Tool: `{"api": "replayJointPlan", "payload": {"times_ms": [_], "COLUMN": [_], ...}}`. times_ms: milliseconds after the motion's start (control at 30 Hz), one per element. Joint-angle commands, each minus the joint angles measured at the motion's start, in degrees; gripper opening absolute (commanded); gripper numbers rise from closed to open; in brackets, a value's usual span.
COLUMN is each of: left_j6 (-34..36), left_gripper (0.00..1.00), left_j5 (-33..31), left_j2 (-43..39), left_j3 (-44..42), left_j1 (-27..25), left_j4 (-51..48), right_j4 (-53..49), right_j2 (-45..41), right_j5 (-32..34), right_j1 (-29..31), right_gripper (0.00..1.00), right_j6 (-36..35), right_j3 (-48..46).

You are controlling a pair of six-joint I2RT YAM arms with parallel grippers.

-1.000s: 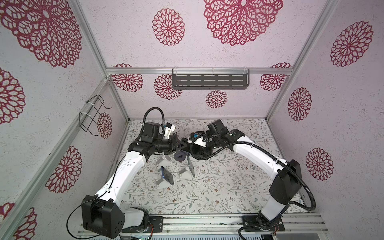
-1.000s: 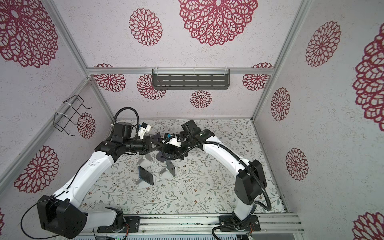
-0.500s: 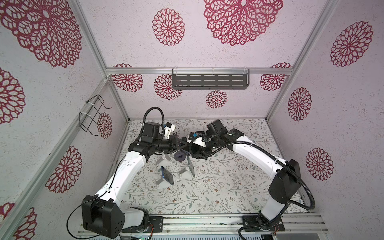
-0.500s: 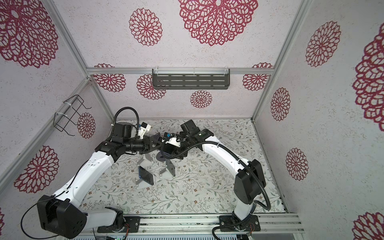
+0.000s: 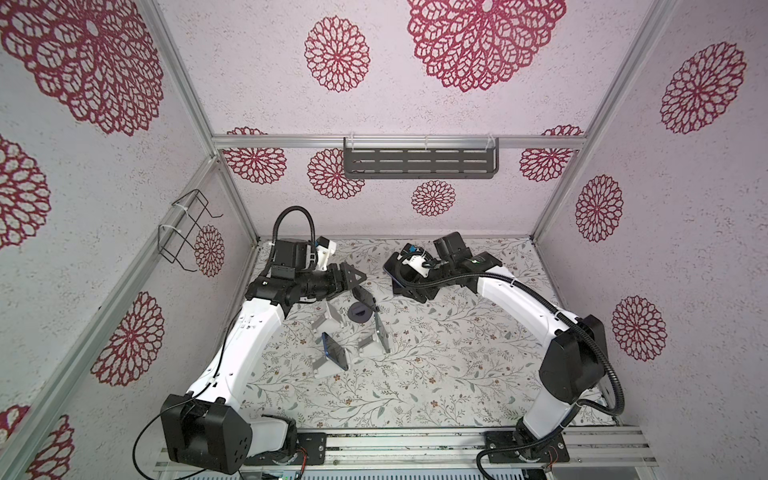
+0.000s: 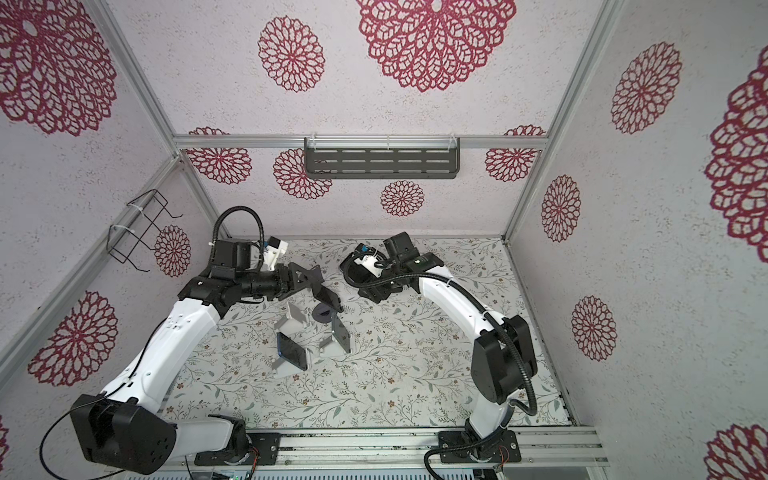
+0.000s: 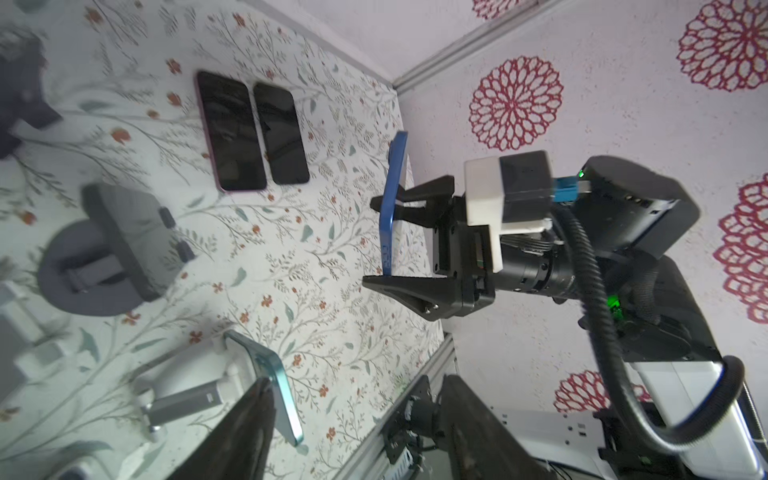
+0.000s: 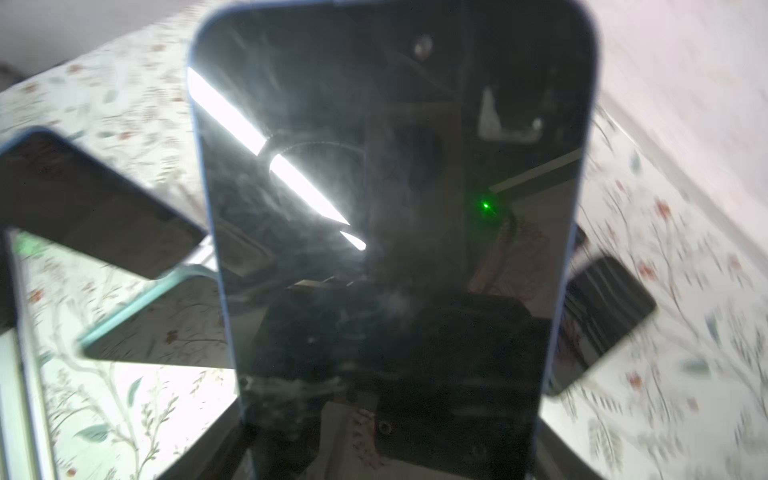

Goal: Remove the phone from the phone stand
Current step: 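Carry the blue-edged phone beside the black phone with the right gripper while the left withdraws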

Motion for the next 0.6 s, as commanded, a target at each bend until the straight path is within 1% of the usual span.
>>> {"api": "replayJointPlan", "payload": {"times_ms": [0, 67, 167, 233, 267, 300, 333, 467, 567], "left_j6": [4.94, 7.64, 10.02, 10.98, 11.58, 11.99, 12.51, 13.83, 13.61], "left_gripper": [0.66, 0.65, 0.65, 0.65, 0.65, 0.65, 0.65, 0.61, 0.61], "left_j5": [-8.07, -14.5, -20.33, -22.51, -23.52, -24.24, -24.91, -28.81, -28.97], "left_j2": [1.98, 3.21, 4.55, 5.29, 5.49, 5.64, 5.59, 4.8, 4.81], "left_j3": [3.89, 6.25, 7.01, 6.45, 5.88, 5.32, 4.76, 2.03, 2.07], "left_j1": [1.71, 1.68, 1.8, 1.81, 1.81, 1.81, 1.81, 1.93, 2.45], "left_j4": [-4.47, -6.75, -6.91, -6.83, -6.83, -6.96, -7.37, -6.75, -7.12], "right_j4": [1.96, 0.89, 0.22, -0.42, -0.51, -0.47, -0.34, -1.76, -3.98], "right_j2": [-1.3, -0.17, 1.77, 3.56, 4.66, 5.77, 7.08, 13.51, 18.56], "right_j5": [5.61, 9.05, 13.18, 15.76, 17.2, 18.16, 19.01, 23.0, 24.86], "right_j1": [-2.52, -4.42, -7.02, -8.31, -8.85, -9.32, -9.6, -9.82, -9.9], "right_gripper": [0.54, 0.52, 0.48, 0.43, 0.39, 0.32, 0.28, 0.26, 0.25], "right_j6": [9.26, 13.84, 18.79, 22.3, 24.06, 25.5, 26.64, 28.95, 30.23], "right_j3": [0.61, 1.28, 2.15, 3.38, 4.1, 4.83, 5.62, 10.92, 15.32]}}
